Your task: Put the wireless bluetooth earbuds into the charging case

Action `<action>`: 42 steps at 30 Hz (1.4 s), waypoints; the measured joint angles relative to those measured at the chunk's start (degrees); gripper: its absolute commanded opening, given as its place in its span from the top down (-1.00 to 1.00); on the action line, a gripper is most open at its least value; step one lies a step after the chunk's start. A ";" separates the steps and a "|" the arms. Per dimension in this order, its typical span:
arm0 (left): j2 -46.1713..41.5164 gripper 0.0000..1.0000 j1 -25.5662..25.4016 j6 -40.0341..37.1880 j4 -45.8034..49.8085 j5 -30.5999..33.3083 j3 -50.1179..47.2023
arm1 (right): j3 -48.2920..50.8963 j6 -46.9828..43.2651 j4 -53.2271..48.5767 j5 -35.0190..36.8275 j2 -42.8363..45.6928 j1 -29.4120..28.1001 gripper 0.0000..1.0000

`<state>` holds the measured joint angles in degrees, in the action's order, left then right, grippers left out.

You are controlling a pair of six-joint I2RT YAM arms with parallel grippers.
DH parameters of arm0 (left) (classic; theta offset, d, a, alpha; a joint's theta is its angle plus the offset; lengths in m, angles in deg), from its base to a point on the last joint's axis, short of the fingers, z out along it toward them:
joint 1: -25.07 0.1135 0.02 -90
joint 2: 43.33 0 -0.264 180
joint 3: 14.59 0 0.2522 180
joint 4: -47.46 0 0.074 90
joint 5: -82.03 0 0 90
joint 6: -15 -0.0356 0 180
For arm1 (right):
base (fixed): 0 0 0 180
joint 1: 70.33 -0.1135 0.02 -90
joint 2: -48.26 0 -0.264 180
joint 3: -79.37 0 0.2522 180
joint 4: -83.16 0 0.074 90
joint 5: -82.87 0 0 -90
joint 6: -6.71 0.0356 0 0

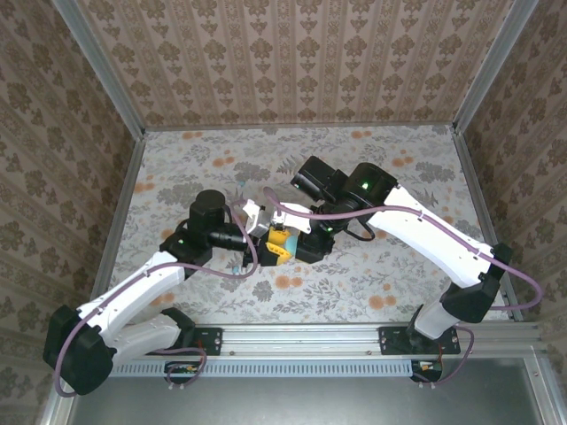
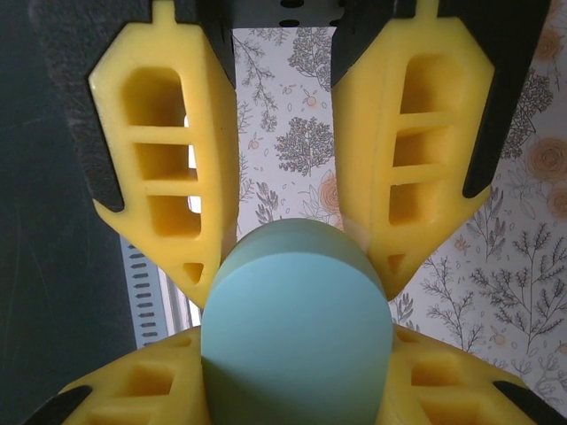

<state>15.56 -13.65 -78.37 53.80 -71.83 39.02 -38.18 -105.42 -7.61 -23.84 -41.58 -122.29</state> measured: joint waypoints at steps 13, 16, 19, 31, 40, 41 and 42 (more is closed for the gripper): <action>-4.11 0.46 1.75 6.45 -5.07 4.66 -4.00 | 9.73 4.70 15.65 0.59 10.49 1.79 -0.54; -6.60 0.46 2.62 8.79 -6.21 6.40 -6.21 | 15.76 8.33 22.75 0.04 16.76 3.58 -0.63; -9.84 0.46 3.28 11.26 -7.23 8.26 -8.35 | 21.53 12.17 30.27 -2.08 21.88 5.33 -0.64; -16.13 0.46 3.63 16.92 -8.98 12.35 -9.97 | 25.20 19.08 40.26 -8.70 18.60 5.75 -0.65; -16.76 0.46 3.63 18.75 -9.20 13.62 -10.27 | 25.59 19.34 40.85 -10.84 17.57 5.75 -0.67; -16.74 0.46 3.63 18.84 -9.20 13.70 -10.27 | 25.62 19.34 40.85 -11.06 17.53 5.75 -0.67; -16.74 0.46 3.63 18.86 -9.20 13.86 -10.27 | 25.66 19.30 40.85 -11.21 17.46 5.75 -0.67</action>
<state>-1.18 -10.02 -59.51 44.60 -57.97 28.75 -12.52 -86.12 33.24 -35.05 -24.12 -116.54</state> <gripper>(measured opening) 0.281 0.833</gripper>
